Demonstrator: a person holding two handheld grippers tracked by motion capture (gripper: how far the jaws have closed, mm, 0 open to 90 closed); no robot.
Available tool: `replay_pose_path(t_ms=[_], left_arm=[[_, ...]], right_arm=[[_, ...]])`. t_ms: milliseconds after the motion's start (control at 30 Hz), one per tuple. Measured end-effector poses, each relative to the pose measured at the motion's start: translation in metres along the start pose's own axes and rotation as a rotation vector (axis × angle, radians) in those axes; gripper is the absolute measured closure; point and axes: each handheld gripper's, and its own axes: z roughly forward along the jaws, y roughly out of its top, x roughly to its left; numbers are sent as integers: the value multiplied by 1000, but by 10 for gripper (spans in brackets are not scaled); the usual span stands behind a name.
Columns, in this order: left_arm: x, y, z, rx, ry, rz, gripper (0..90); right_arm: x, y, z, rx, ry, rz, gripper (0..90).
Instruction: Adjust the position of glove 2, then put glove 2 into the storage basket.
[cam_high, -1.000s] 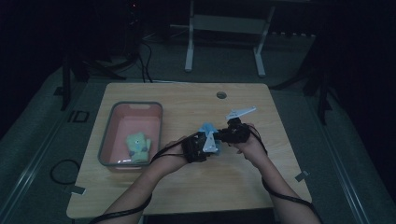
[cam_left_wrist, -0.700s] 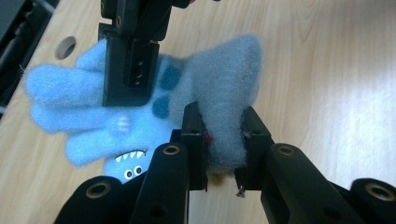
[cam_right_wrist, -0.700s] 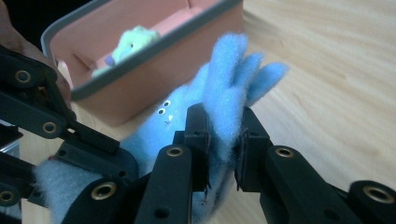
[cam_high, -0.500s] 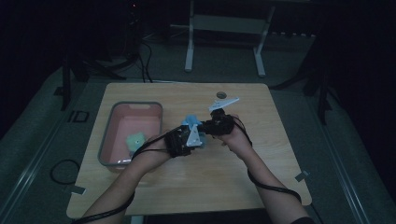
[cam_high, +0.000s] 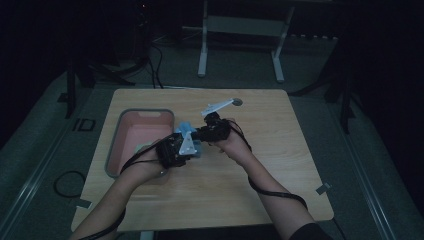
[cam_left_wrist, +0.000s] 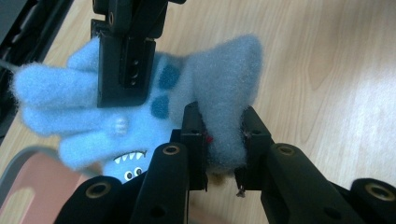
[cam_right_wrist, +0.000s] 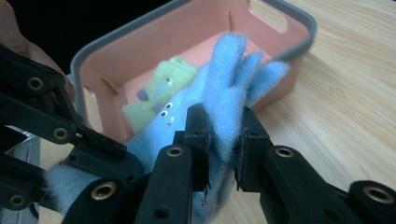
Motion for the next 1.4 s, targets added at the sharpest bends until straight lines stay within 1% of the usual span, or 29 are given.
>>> replay_pose_path(t_ms=[33, 67, 100, 133, 167, 233, 267, 300, 367, 400, 433, 467, 500, 633, 733, 767, 800, 867, 900, 933, 967, 1000, 1033, 1100, 1167, 1233, 1333, 1367, 1400], left_arm=[[2, -5, -6, 4, 15, -11, 774], [3, -7, -9, 7, 22, -11, 774], [5, -10, -12, 6, 28, -21, 774], [6, -12, -14, 13, 26, -24, 774], [7, -15, -17, 16, 36, -24, 774], [7, -15, -17, 16, 36, -24, 774], [10, -24, -23, 32, 49, -35, 774], [11, -28, -24, 36, 44, -41, 773], [13, -34, -28, 43, 54, -48, 773], [13, -34, -28, 43, 54, -48, 774], [14, -41, -30, 47, 53, -58, 774], [15, -44, -31, 53, 55, -61, 774], [16, -47, -32, 59, 52, -68, 774], [17, -62, -37, 79, 63, -86, 774], [18, -74, -41, 85, 67, -111, 773], [18, -77, -41, 91, 61, -117, 774], [18, -81, -40, 101, 67, -116, 774], [18, -87, -38, 112, 56, -129, 773], [17, -90, -36, 121, 59, -131, 773], [17, -93, -34, 123, 49, -140, 773], [17, -95, -32, 127, 47, -140, 773], [16, -98, -30, 128, 44, -148, 773], [16, -99, -28, 134, 42, -146, 773], [16, -102, -26, 136, 35, -150, 773], [16, -104, -23, 135, 38, -156, 773], [18, -107, -20, 141, 32, -162, 772], [21, -110, -14, 152, 13, -170, 770], [22, -111, -12, 160, 1, -176, 770], [22, -112, -10, 164, -5, -176, 769]], right_arm=[[1, 2, 2, 1, 7, -3, 782], [4, 9, 7, -4, 13, -7, 782], [6, 12, 9, -9, 19, -14, 782], [8, 15, 11, -12, 20, -14, 782], [9, 18, 14, -14, 28, -16, 782], [11, 20, 17, -16, 32, -15, 782], [15, 26, 24, -16, 43, -20, 782], [17, 28, 27, -20, 43, -24, 782], [20, 32, 35, -12, 50, -30, 782], [20, 32, 35, -12, 50, -30, 782], [22, 34, 38, -16, 52, -30, 782], [25, 37, 45, -11, 63, -31, 782], [26, 38, 48, -9, 62, -30, 782], [32, 45, 65, 5, 87, -29, 782], [37, 48, 78, 6, 102, -29, 782], [38, 48, 82, 7, 106, -26, 782], [38, 48, 86, 8, 109, -25, 782], [39, 46, 94, 14, 118, -15, 782], [39, 45, 98, 18, 121, -11, 782], [40, 44, 102, 22, 120, -9, 781], [40, 42, 106, 30, 121, -10, 781], [39, 41, 109, 34, 122, -5, 782], [37, 39, 112, 42, 126, 3, 782], [35, 38, 115, 56, 134, 14, 782], [34, 37, 118, 65, 131, 10, 781], [35, 37, 119, 66, 120, -2, 778], [34, 37, 122, 83, 107, -14, 758], [34, 36, 124, 90, 103, -16, 748], [33, 36, 125, 102, 100, -14, 735]])
